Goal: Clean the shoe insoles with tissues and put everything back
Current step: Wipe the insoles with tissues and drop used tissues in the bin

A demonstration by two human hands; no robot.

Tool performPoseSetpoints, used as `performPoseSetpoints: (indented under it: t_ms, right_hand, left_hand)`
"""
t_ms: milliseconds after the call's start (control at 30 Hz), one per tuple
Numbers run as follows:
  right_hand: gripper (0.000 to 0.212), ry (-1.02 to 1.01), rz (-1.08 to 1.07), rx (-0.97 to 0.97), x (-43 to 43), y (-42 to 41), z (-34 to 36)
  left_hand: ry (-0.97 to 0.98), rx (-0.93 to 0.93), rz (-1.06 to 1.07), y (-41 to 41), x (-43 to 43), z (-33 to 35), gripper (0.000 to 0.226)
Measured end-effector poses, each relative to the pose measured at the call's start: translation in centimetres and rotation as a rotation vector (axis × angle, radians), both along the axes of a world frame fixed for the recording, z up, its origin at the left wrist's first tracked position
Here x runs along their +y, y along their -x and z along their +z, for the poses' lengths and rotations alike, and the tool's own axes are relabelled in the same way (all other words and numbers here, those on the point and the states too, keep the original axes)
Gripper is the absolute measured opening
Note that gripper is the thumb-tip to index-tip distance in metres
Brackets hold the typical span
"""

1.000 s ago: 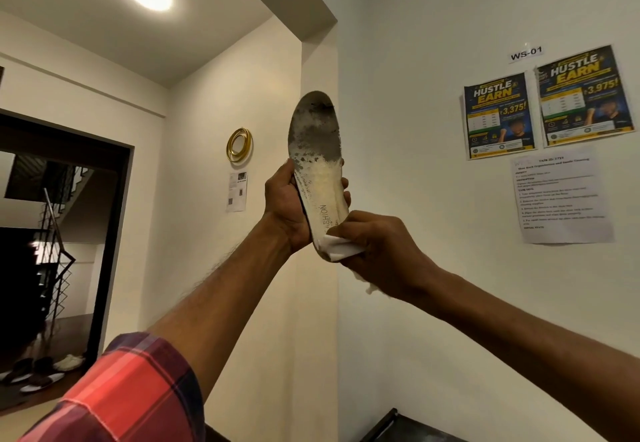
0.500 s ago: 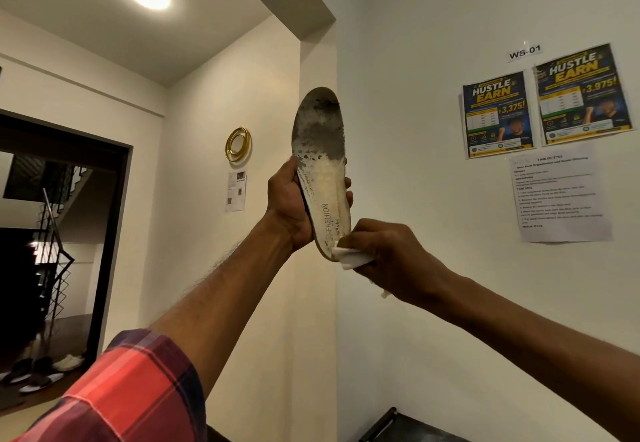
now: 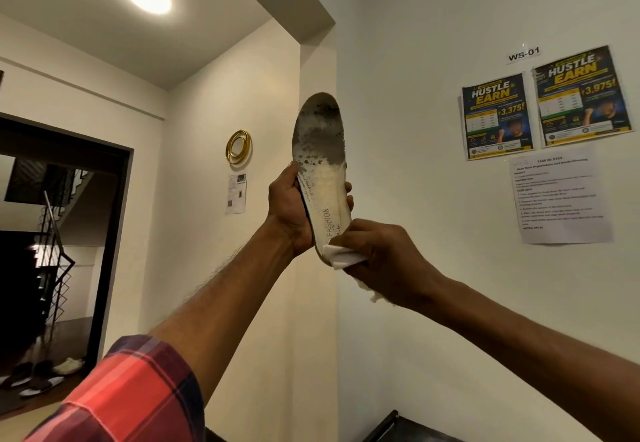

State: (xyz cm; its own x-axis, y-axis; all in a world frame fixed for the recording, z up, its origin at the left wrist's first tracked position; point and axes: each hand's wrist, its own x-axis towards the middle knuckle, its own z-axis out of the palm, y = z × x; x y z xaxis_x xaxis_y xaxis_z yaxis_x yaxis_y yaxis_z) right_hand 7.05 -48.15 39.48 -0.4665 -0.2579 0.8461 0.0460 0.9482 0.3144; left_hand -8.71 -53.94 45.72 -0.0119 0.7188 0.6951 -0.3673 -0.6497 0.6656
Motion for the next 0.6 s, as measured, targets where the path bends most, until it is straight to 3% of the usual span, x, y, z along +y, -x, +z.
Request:
performPoseSetpoints:
  t_ms: [100,233,400,533,600]
  right_hand:
    - [0.034,-0.049,-0.047,-0.082,0.1,0.6,-0.5]
    - [0.03,0.031,-0.041,0.011,0.6,0.0,0.9]
    - [0.03,-0.055,-0.028,-0.06,-0.2,1.2,-0.6]
    - [0.029,0.046,0.008,0.078,0.6,0.4,0.9]
    - [0.026,-0.016,-0.023,0.038,0.4,0.4,0.2]
  left_hand:
    - [0.023,0.005,0.012,-0.1,0.0,0.0,0.065]
    - [-0.004,-0.014,0.012,0.4,-0.1,0.0,0.065]
    - [0.011,-0.012,0.032,0.3,-0.1,-0.1,0.064]
    - [-0.009,-0.037,0.01,0.7,-0.2,-0.3,0.064]
    - [0.006,-0.031,0.027,0.7,0.0,-0.2,0.065]
